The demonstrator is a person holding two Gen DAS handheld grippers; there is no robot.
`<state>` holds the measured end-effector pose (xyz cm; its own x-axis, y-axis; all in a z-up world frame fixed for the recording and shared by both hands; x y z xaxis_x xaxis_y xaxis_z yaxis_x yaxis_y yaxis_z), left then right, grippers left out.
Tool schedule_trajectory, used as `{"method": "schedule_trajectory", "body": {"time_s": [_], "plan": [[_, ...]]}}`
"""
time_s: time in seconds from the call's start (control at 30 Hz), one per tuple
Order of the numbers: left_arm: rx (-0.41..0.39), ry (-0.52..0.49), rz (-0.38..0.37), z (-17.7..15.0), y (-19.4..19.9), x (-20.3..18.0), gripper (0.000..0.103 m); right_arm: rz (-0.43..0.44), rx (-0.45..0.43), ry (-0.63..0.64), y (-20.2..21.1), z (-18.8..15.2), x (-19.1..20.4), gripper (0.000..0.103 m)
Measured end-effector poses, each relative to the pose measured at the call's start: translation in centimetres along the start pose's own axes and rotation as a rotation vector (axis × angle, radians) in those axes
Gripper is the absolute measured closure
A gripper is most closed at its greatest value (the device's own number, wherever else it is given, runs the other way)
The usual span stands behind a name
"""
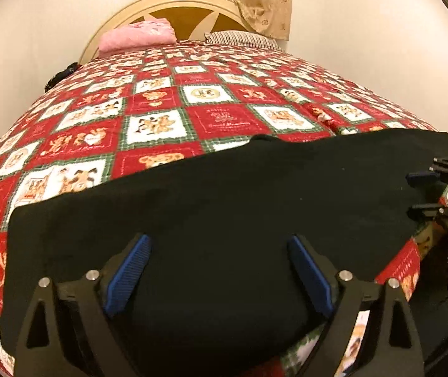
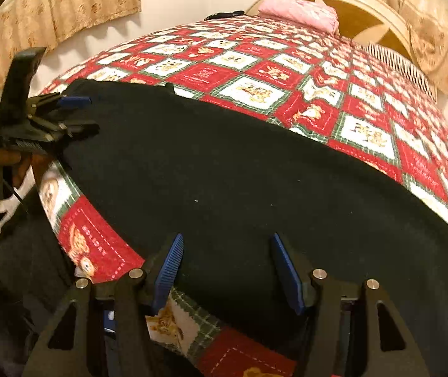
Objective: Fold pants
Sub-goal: 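Move both open grippers over the folded black pants, then close the right gripper on the end of the folded black pants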
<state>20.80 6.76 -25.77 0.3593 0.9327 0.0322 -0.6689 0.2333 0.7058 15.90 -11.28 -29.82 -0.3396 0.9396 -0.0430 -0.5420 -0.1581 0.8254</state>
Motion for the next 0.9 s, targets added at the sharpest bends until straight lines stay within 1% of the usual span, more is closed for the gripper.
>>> {"method": "schedule_trajectory", "body": {"time_s": [0.03,0.1,0.13,0.23,0.37,0.43,0.53,0.57,0.7,0.83,0.9], "plan": [[-0.002,-0.011,0.006,0.0,0.0,-0.2,0.009,-0.002,-0.007,-0.001,0.4,0.0,0.0,0.042],[-0.003,-0.007,0.014,0.2,-0.1,-0.5,0.009,0.02,-0.031,-0.042,1.4,0.1,-0.7,0.043],[-0.004,-0.002,0.007,0.4,-0.1,-0.6,0.009,0.017,-0.053,-0.067,2.1,0.2,-1.5,0.042],[-0.019,0.014,-0.019,1.4,-0.1,-1.4,0.009,-0.029,-0.115,-0.157,4.5,-0.1,-5.3,0.043],[-0.026,-0.004,-0.045,2.4,-0.3,-3.1,0.009,-0.118,-0.206,-0.33,9.4,-1.7,-12.2,0.043],[-0.02,-0.022,-0.059,3.0,-0.7,-4.2,0.009,-0.173,-0.25,-0.44,12.2,-3.1,-16.5,0.043],[-0.02,-0.04,-0.074,3.7,-1.1,-5.6,0.009,-0.295,-0.29,-0.568,16.2,-5.9,-22.4,0.043],[-0.019,-0.047,-0.077,3.9,-1.2,-5.9,0.009,-0.33,-0.299,-0.606,17.3,-6.9,-24.1,0.043],[-0.015,-0.082,-0.081,4.6,-1.6,-7.5,0.009,-0.418,-0.326,-0.76,20.9,-10.9,-30.4,0.043],[-0.001,-0.1,-0.081,4.9,-2.4,-8.4,0.009,-0.449,-0.306,-0.847,21.5,-13.7,-34.4,0.043],[0.012,-0.105,-0.073,4.7,-2.9,-8.5,0.009,-0.424,-0.292,-0.88,21.0,-14.6,-35.6,0.043]]}}
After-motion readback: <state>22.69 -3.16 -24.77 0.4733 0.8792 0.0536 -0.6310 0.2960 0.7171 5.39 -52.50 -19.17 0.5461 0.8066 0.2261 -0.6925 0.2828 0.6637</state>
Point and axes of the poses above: each gripper's, at about its wrist camera, not at the fingertips, and y roughly against the way its jaws point, x to its left, z to its top, the point moved 8 cm from there along -y, roughly the way its jaws point, and after that the axes turned 8 degrees about -y, right-handed, at the moved point
